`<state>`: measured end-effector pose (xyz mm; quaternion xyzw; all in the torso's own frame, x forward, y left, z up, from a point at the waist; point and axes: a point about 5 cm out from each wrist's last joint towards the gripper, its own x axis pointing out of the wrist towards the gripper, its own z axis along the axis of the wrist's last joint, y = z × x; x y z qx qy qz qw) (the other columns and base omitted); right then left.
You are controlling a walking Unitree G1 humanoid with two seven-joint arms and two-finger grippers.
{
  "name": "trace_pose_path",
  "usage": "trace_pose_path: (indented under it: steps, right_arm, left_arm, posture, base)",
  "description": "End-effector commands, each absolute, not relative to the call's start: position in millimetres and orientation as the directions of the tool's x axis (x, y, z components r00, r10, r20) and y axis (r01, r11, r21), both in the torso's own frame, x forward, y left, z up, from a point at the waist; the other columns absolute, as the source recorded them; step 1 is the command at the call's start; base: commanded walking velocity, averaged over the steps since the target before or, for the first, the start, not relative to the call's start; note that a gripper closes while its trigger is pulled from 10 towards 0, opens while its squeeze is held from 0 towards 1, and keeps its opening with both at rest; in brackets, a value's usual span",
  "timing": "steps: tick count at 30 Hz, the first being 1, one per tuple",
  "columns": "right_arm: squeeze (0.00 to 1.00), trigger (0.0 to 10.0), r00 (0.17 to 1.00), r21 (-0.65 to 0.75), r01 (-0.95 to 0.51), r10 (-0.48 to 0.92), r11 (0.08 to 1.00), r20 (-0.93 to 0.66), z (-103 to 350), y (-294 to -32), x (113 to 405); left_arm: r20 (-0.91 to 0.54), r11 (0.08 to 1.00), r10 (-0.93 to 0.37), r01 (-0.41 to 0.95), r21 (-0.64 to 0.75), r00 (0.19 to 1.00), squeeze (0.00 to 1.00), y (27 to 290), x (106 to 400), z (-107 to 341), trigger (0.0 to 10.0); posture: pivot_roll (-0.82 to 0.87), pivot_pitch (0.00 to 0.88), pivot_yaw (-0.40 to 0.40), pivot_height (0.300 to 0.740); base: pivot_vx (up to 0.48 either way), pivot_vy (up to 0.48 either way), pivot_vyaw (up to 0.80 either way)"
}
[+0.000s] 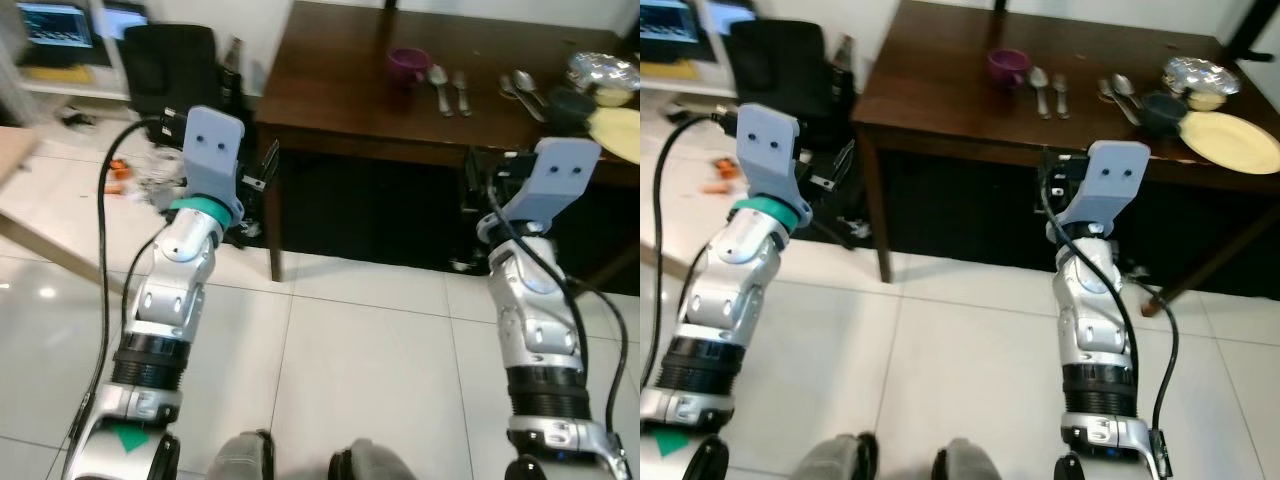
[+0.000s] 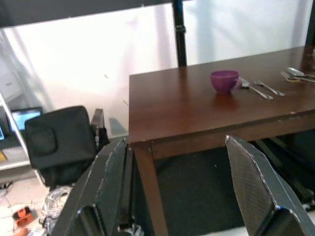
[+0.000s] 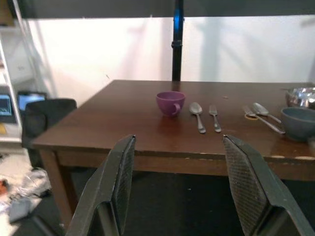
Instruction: Setting the table
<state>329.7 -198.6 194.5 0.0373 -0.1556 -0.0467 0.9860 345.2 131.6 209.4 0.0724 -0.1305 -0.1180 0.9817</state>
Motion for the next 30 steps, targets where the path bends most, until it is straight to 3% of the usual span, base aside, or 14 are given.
trace_pose_path:
  steps: [1,4,30]
  right_arm:
    - [0.00,10.0,0.946,0.129,0.096,-0.131,0.987,0.296,194.2,-205.3,328.3]
    - [0.00,10.0,0.951,0.125,0.087,-0.120,0.988,0.284,192.8,-205.2,328.9]
    - [0.00,10.0,0.944,0.142,0.053,-0.096,0.988,0.316,199.8,-200.8,330.8]
  left_arm:
    - [0.217,0.958,-0.262,0.227,0.176,0.940,0.00,129.0,344.9,205.0,10.0]
    - [0.215,0.958,-0.264,0.229,0.175,0.940,0.00,128.7,344.7,204.8,10.0]
    - [0.215,0.960,-0.239,0.197,0.200,0.947,0.00,133.1,346.0,204.4,10.0]
  posture:
    - [0.04,0.002,0.008,0.740]
    - [0.04,0.000,0.007,0.740]
    - [0.05,0.000,0.010,0.740]
  base:
    - [0.000,0.000,0.00]
    - [0.000,0.000,0.00]
    - [0.000,0.000,0.80]
